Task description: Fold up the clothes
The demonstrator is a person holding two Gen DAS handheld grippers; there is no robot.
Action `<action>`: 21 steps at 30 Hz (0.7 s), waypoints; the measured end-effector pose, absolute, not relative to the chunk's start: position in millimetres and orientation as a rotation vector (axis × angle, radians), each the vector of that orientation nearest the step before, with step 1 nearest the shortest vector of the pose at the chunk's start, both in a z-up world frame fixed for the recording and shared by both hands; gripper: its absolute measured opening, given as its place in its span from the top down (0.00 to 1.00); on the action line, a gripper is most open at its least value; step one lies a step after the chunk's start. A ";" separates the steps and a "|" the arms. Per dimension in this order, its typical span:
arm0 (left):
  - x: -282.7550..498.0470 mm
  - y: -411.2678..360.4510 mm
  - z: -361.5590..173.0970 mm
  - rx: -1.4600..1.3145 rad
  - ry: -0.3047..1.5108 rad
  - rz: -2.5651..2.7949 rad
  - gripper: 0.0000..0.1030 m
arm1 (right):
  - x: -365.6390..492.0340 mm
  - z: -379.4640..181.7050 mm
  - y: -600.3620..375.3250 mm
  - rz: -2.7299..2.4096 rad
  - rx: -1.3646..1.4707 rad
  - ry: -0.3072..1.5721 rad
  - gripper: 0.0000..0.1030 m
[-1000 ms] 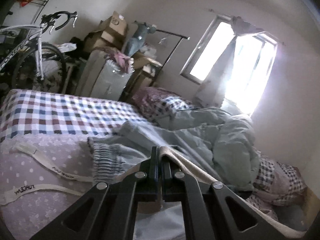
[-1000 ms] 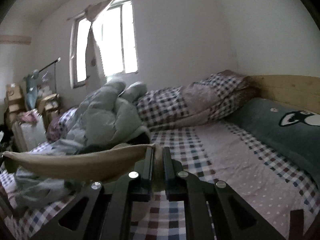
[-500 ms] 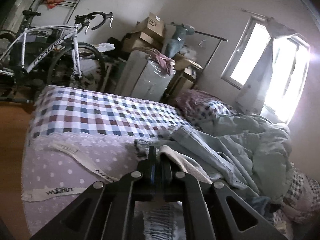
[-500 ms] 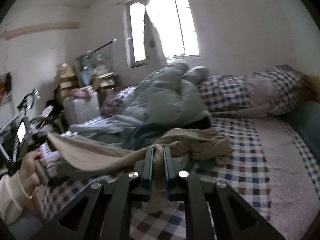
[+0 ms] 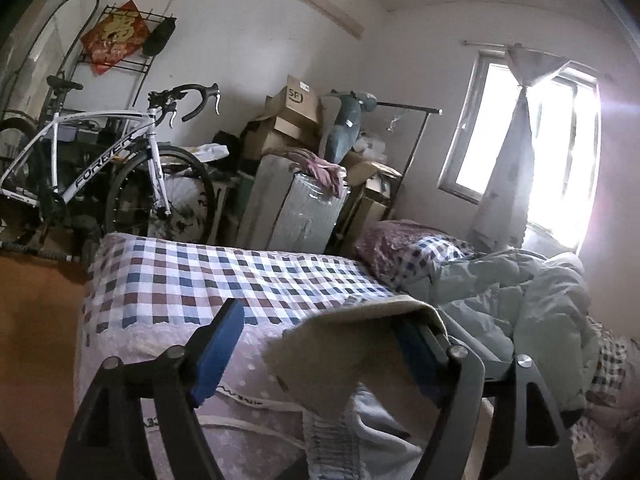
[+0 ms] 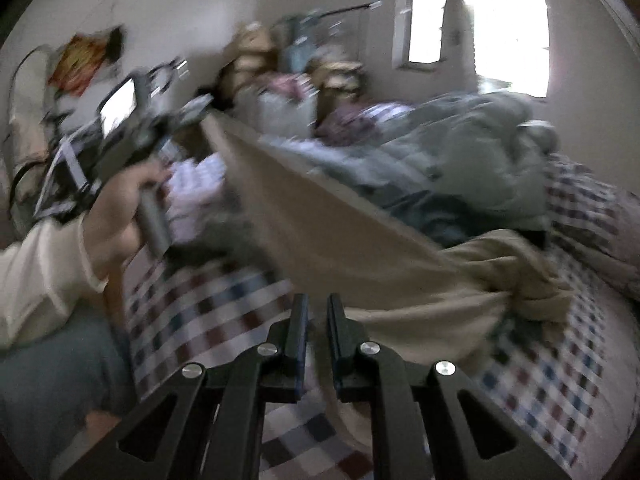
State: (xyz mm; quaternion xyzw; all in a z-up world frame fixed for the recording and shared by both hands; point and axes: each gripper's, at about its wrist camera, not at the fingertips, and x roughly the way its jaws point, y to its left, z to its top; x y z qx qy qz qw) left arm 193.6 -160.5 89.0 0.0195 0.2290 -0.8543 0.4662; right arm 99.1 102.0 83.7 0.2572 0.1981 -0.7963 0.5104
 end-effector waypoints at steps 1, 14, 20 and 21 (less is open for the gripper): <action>193.1 -158.2 89.9 0.049 0.551 -2.101 0.22 | 103.3 77.5 95.8 -1.880 0.638 0.507 0.90; 216.1 -208.9 77.4 0.126 0.641 -1.908 0.20 | 88.1 65.7 131.0 -1.835 0.733 0.469 0.55; 225.2 -184.8 94.7 0.038 0.578 -2.044 0.20 | 58.5 76.6 168.9 -1.962 0.755 0.380 0.52; 219.5 -172.8 97.7 0.039 0.548 -2.119 0.20 | 54.3 76.6 174.5 -1.977 0.759 0.364 0.52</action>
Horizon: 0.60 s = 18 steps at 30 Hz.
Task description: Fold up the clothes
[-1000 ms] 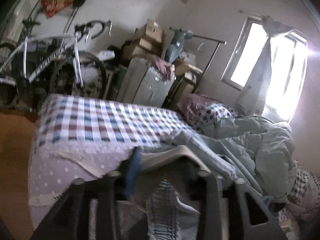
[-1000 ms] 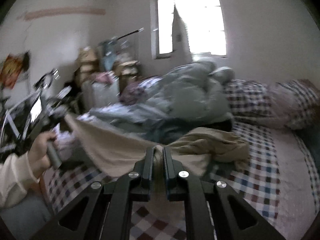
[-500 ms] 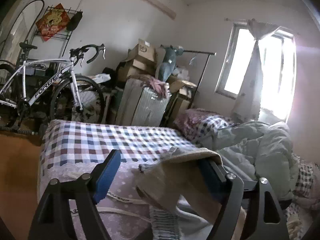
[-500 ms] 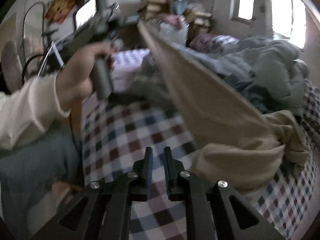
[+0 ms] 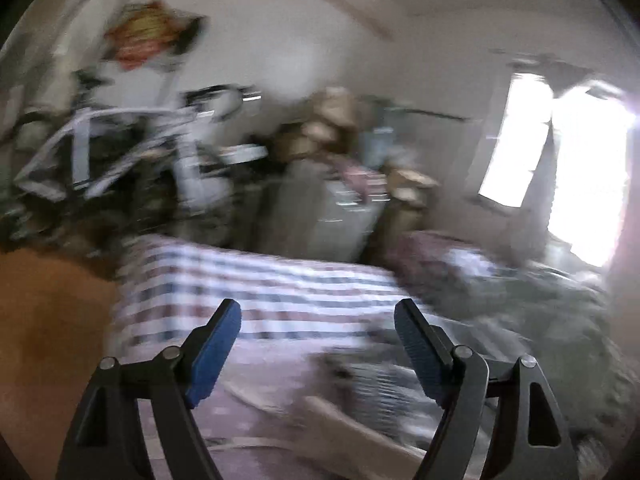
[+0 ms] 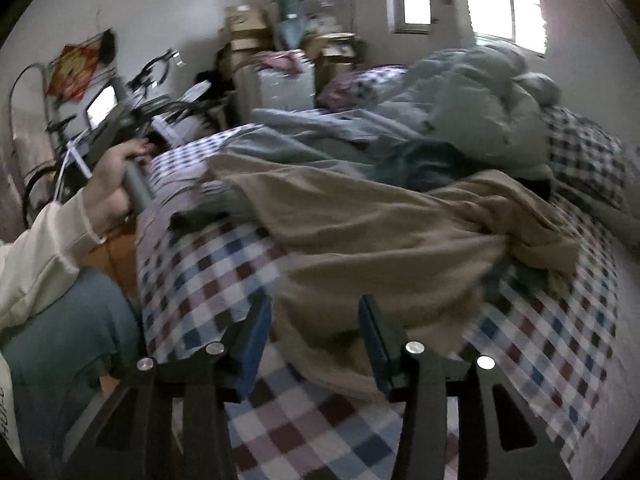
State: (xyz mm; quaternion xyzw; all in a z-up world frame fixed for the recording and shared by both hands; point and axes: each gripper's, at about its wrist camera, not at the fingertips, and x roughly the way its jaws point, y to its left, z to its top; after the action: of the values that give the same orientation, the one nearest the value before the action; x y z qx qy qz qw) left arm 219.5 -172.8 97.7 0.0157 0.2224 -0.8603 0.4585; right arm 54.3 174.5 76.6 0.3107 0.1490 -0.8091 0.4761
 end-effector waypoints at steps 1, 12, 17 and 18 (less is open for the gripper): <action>213.1 -160.2 100.2 0.045 0.515 -2.191 0.20 | 47.7 76.0 182.2 -2.005 0.768 0.328 0.52; 150.5 50.8 72.2 0.268 -0.068 -2.996 0.20 | -6.2 71.9 237.1 -2.337 0.835 0.018 0.52; 155.5 129.8 42.9 0.303 -0.578 -3.147 0.20 | -13.4 74.6 250.5 -2.386 0.834 -0.046 0.52; 157.2 139.2 37.7 0.307 -0.656 -3.157 0.20 | -14.0 74.6 251.3 -2.385 0.837 -0.043 0.52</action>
State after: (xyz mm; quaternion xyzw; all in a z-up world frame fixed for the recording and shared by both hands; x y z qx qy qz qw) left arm 157.2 139.2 37.7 0.0948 -0.2023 -0.9735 -0.0488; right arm -14.0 251.3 74.6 0.3155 -0.0162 -0.8995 0.3019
